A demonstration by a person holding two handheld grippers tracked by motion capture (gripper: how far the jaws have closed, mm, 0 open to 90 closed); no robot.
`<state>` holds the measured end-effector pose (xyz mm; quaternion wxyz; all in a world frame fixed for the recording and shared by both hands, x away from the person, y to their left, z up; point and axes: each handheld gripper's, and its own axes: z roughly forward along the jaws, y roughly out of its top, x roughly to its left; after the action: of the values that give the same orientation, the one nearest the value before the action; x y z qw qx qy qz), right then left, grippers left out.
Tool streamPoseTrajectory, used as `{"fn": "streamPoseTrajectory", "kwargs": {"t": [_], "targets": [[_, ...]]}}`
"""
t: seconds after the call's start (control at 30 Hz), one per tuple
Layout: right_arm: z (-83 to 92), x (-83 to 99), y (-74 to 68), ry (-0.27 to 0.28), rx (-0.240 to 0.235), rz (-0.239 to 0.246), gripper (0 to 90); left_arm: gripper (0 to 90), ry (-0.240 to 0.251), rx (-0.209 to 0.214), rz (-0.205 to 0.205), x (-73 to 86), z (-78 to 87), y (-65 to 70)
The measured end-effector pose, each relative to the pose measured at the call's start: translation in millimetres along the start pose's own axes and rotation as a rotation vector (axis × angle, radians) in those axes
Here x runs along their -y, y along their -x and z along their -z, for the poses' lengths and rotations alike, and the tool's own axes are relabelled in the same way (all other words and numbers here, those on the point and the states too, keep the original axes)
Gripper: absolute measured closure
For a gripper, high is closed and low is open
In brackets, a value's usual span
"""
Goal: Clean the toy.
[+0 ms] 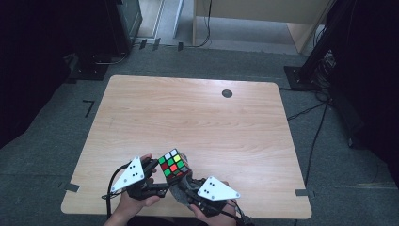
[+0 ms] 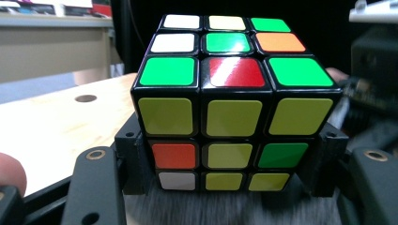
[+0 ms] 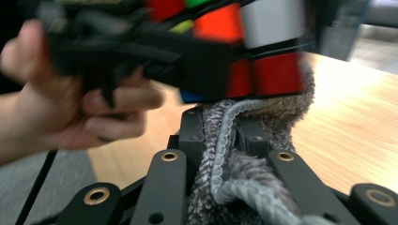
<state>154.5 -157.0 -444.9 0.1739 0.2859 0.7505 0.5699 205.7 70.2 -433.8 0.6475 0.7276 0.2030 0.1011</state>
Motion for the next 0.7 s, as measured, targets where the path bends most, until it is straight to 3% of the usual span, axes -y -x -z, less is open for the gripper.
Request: {"fn": "streamPoseTrajectory", "kwargs": {"t": [0.03, 0.07, 0.13, 0.2, 0.27, 0.37, 0.43, 0.57, 0.7], "targets": [[2.9, -1.1, 1.5, 0.017, 0.041, 0.03, 77.1, 34.2, 0.001, 0.0, -0.002, -0.3, 0.5, -0.6], [2.9, -1.1, 1.5, 0.017, 0.041, 0.03, 77.1, 34.2, 0.005, 0.002, 0.003, -0.7, 1.6, -1.4], [11.6, -3.9, 9.1, 0.074, 0.108, 0.018, 77.3, 34.2, 0.017, 0.007, 0.018, -2.0, 4.0, -3.8], [16.0, -2.8, 13.3, 0.106, 0.137, 0.023, 77.6, 34.2, 0.01, 0.009, 0.025, -3.0, 4.2, -4.9], [11.5, -0.1, 9.4, 0.085, 0.099, 0.062, 77.6, 34.2, 0.003, 0.018, 0.033, -3.0, 2.6, -4.3], [1.6, 1.6, -6.6, 0.046, 0.045, 0.166, 77.3, 34.2, -0.001, 0.031, 0.037, -2.4, 1.3, -4.1], [2.6, -0.1, -7.9, 0.045, 0.069, 0.208, 77.3, 34.2, 0.004, 0.028, 0.042, -3.2, 3.4, -5.7], [13.4, -1.9, 9.0, 0.117, 0.126, 0.113, 77.0, 34.2, 0.011, 0.041, 0.077, -5.1, 7.1, -10.6], [4.5, 0.8, -2.2, 0.077, 0.078, 0.166, 75.9, 34.2, -0.007, 0.048, 0.081, -4.0, 2.1, -7.7]]}}
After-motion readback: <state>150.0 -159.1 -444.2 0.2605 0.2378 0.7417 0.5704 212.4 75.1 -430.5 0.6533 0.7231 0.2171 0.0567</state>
